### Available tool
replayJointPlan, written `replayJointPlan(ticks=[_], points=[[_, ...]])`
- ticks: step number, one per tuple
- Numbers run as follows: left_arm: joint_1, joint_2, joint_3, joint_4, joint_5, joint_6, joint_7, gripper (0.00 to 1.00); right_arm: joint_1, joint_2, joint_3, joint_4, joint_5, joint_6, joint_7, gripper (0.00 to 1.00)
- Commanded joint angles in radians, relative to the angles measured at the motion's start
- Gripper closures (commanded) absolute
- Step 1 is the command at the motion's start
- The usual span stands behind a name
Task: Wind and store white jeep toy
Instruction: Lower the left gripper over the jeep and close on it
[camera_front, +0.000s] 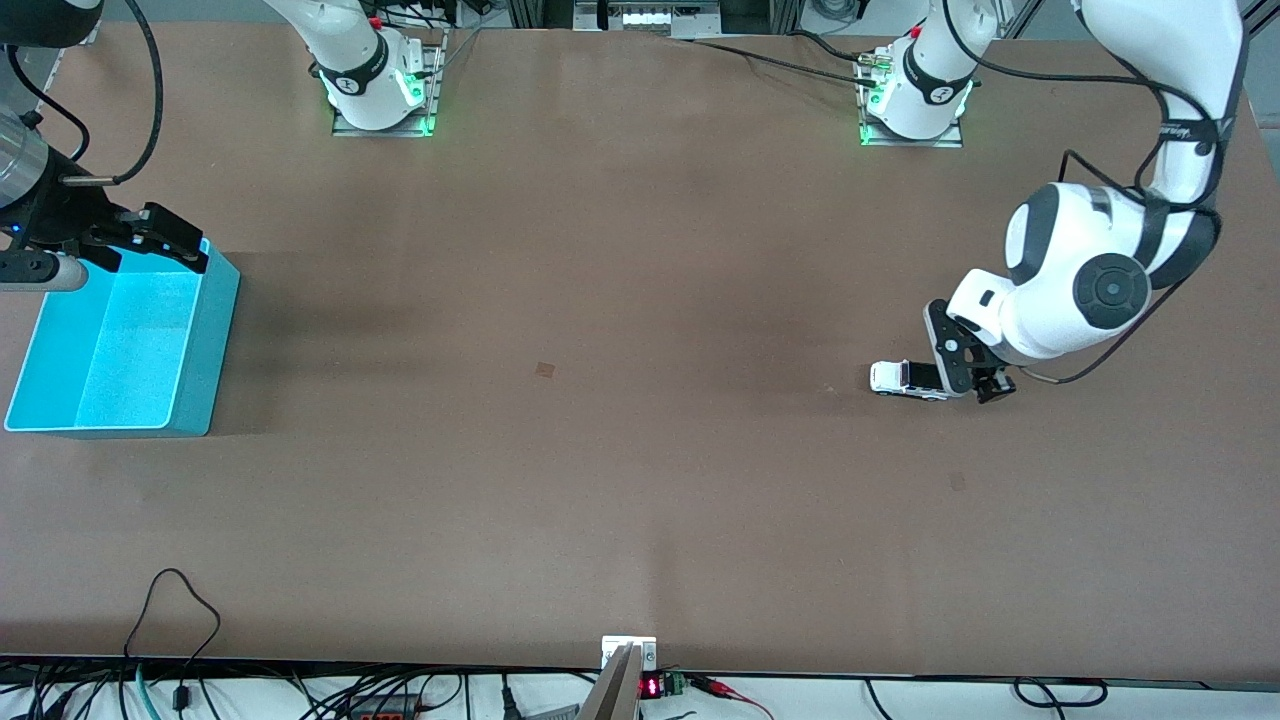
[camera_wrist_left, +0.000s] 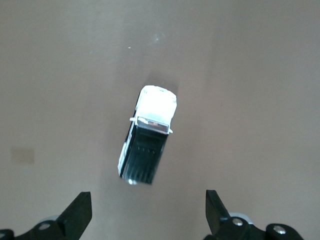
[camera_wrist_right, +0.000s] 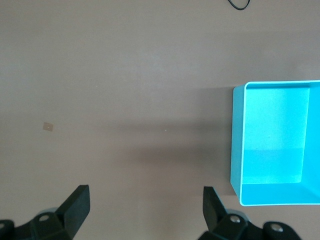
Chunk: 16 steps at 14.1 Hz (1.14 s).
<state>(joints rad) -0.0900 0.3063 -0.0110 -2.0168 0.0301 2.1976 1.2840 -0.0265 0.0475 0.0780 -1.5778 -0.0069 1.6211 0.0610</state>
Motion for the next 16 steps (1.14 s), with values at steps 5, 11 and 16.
replayJointPlan(ticks=[5,11,16], points=[[0.001,0.068,0.0,-0.14,0.002,0.307,0.179,0.0,-0.009,0.006,0.006,0.022,-0.005,-0.013,-0.007,0.0],[0.001,0.125,0.0,-0.148,0.002,0.384,0.173,0.22,-0.007,0.006,0.006,0.021,-0.005,-0.013,-0.004,0.0],[0.012,0.122,0.0,-0.149,0.001,0.376,0.149,0.9,-0.007,0.006,0.006,0.022,-0.005,-0.013,-0.004,0.0]])
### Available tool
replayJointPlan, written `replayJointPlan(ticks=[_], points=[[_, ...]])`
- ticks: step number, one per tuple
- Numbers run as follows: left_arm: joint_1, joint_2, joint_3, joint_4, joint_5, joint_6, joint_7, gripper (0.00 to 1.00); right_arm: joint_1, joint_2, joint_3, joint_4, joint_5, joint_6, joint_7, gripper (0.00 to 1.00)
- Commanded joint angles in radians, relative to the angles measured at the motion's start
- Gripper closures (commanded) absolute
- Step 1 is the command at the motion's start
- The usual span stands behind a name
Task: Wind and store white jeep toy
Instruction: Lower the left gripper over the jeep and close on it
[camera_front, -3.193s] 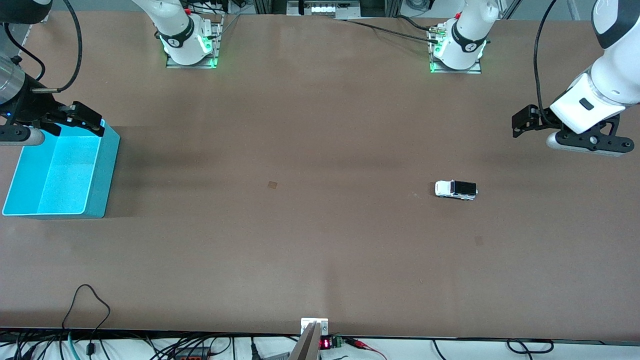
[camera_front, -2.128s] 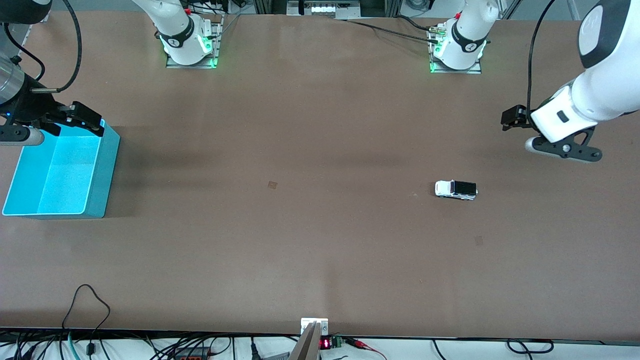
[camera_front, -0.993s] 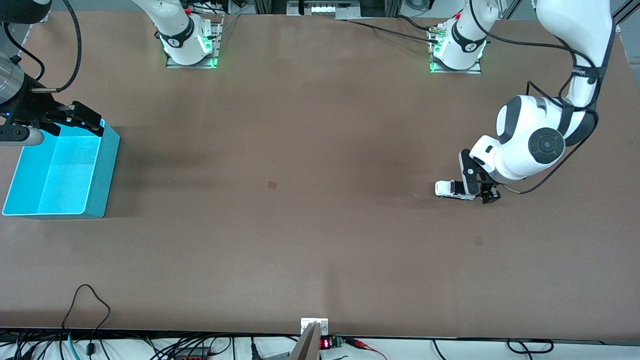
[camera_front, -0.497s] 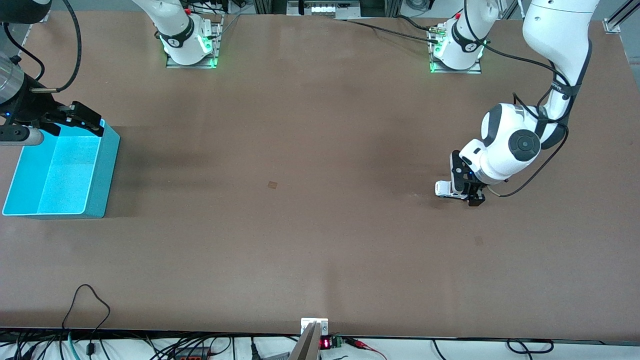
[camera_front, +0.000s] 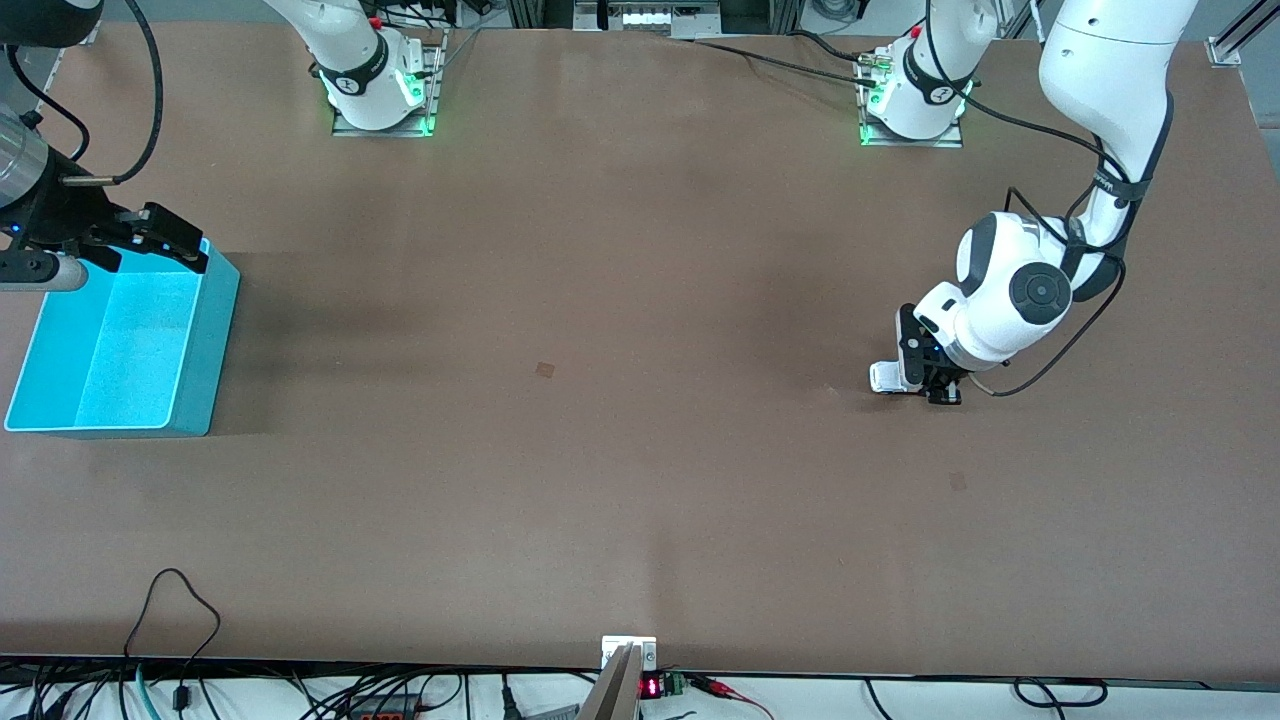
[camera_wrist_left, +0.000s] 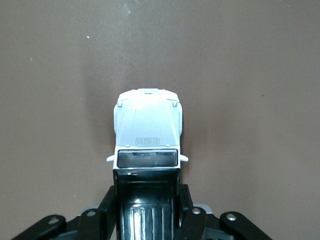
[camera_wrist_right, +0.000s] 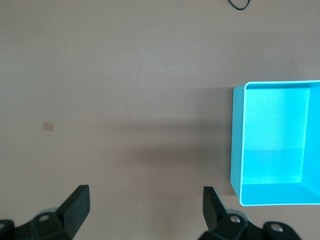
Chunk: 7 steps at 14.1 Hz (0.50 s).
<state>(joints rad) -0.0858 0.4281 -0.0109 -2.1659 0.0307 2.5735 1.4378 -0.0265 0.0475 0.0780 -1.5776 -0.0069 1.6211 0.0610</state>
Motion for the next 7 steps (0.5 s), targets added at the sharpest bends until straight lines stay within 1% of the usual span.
replayJointPlan(ticks=[1,7], points=[[0.008,0.0,0.0,0.0,0.0,-0.004,-0.014,0.91,-0.007,0.006,0.006,0.022,-0.005,-0.013,-0.004,0.0],[0.009,0.009,0.002,0.003,0.0,-0.016,-0.019,0.92,-0.007,0.006,0.006,0.022,-0.005,-0.013,-0.004,0.0]])
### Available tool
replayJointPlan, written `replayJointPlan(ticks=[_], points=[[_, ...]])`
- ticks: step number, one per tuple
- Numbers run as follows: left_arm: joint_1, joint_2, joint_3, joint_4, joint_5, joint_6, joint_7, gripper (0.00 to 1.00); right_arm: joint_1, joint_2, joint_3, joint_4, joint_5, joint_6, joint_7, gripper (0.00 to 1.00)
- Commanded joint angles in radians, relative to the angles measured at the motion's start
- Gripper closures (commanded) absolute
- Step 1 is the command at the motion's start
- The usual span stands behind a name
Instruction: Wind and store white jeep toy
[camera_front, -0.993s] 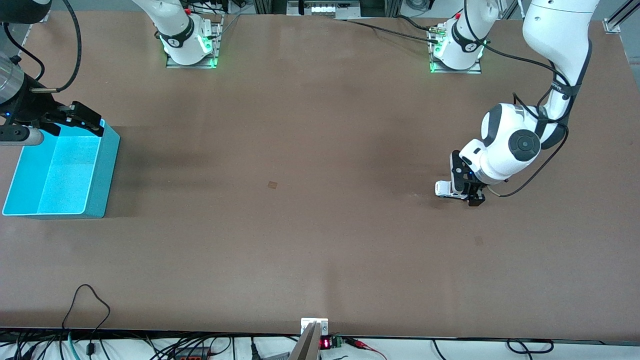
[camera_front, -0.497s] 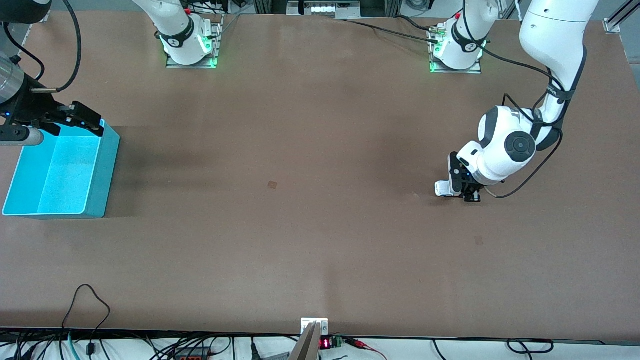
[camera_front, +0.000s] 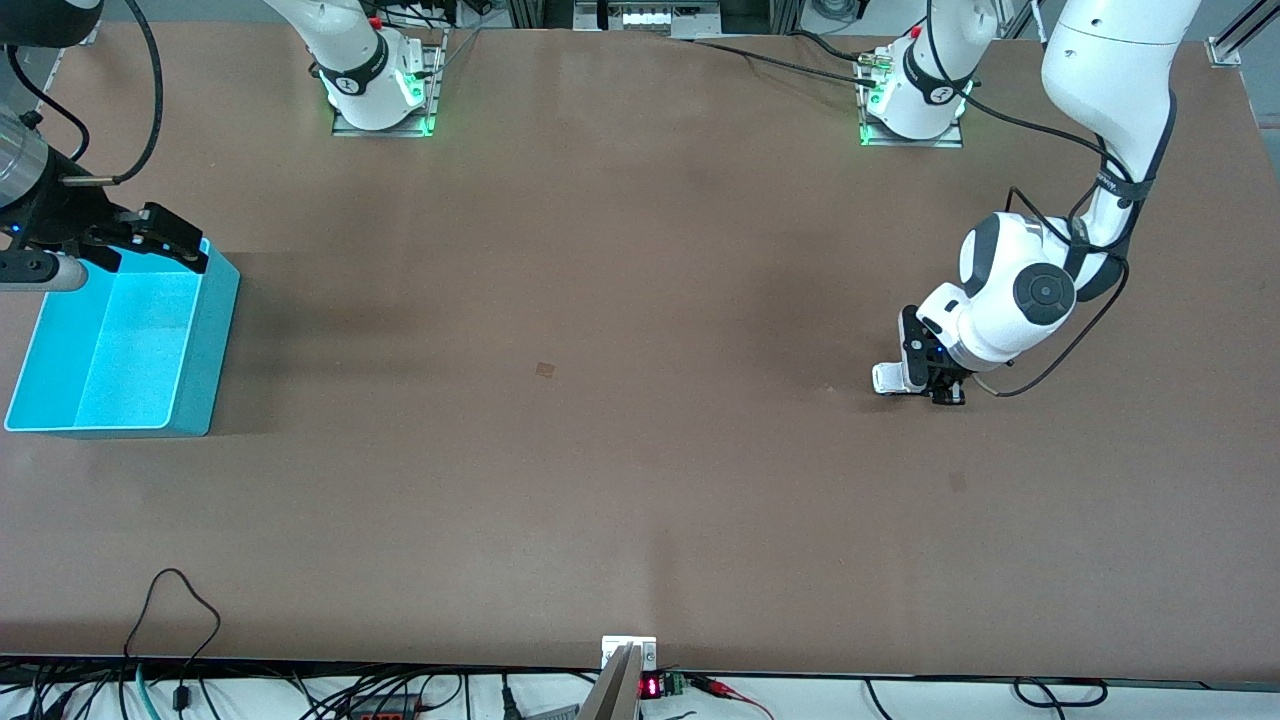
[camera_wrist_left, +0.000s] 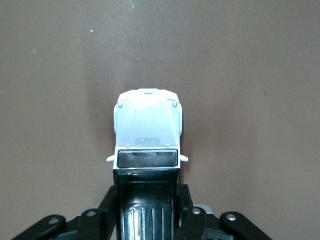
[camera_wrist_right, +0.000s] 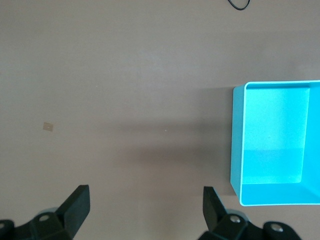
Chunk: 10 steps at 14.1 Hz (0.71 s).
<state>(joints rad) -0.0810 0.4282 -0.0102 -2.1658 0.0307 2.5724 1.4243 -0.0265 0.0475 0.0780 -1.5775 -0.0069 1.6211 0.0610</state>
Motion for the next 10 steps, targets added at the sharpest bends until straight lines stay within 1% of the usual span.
replayJointPlan(ticks=[1,3,7,9,10], points=[[0.006,0.02,0.012,0.012,0.0,-0.056,-0.005,0.92,-0.007,0.006,0.006,0.021,-0.005,-0.013,-0.004,0.0],[0.032,0.03,0.024,0.043,0.024,-0.133,0.001,0.92,-0.007,0.006,0.006,0.022,-0.005,-0.013,-0.004,0.0],[0.139,0.034,0.023,0.055,0.173,-0.135,0.004,0.92,-0.007,0.006,0.006,0.021,-0.005,-0.013,-0.004,0.0],[0.182,0.044,0.021,0.055,0.27,-0.117,0.004,0.92,-0.007,0.006,0.006,0.022,-0.005,-0.013,-0.003,0.0],[0.197,0.047,0.021,0.055,0.281,-0.103,0.004,0.92,-0.007,0.006,0.006,0.021,-0.005,-0.013,-0.003,0.0]])
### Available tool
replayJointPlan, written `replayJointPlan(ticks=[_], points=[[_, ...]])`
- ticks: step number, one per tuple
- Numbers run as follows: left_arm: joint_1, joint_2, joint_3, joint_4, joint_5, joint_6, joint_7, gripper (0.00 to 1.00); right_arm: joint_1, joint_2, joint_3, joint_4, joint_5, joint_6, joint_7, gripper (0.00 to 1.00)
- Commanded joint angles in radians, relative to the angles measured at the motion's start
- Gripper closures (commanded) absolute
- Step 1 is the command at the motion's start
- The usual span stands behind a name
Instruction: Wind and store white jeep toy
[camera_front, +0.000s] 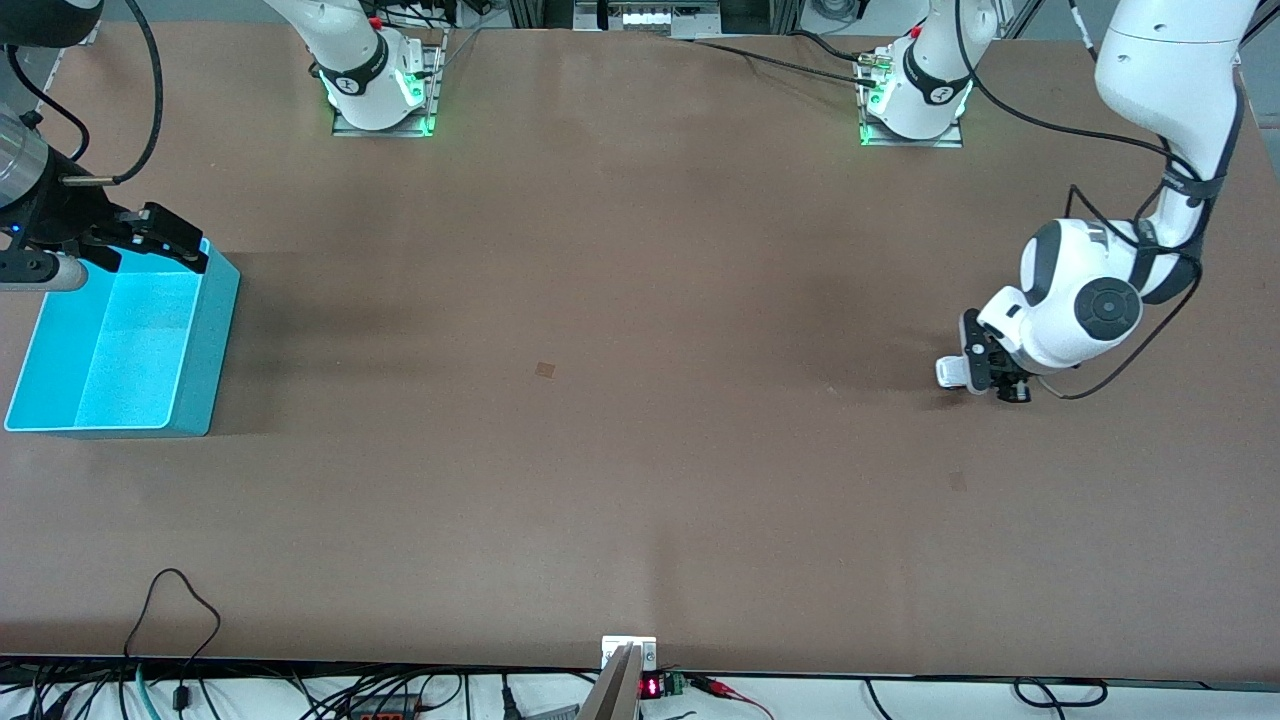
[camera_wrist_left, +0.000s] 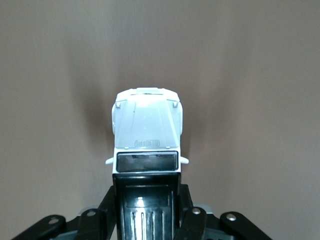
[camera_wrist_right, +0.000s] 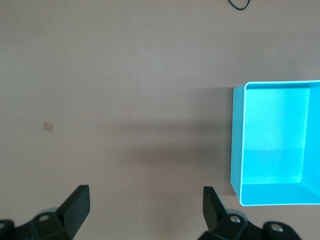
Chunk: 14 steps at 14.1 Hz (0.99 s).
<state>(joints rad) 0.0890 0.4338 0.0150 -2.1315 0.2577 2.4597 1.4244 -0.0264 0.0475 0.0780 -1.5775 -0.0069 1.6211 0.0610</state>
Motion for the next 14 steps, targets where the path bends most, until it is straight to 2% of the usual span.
replayJointPlan(ticks=[1,4,10,14], points=[[0.049,0.045,-0.004,0.019,0.055,0.018,0.005,0.92,-0.007,0.006,0.006,0.022,-0.005,-0.013,-0.003,0.0],[0.089,0.081,-0.004,0.019,0.055,0.076,0.037,0.92,-0.007,0.006,0.006,0.022,-0.005,-0.013,-0.003,0.0],[0.136,0.088,-0.003,0.021,0.055,0.087,0.048,0.93,-0.007,0.006,0.006,0.021,-0.005,-0.013,-0.003,0.0],[0.204,0.098,-0.004,0.021,0.13,0.113,0.048,0.93,-0.007,0.006,0.006,0.021,-0.005,-0.013,-0.001,0.0]])
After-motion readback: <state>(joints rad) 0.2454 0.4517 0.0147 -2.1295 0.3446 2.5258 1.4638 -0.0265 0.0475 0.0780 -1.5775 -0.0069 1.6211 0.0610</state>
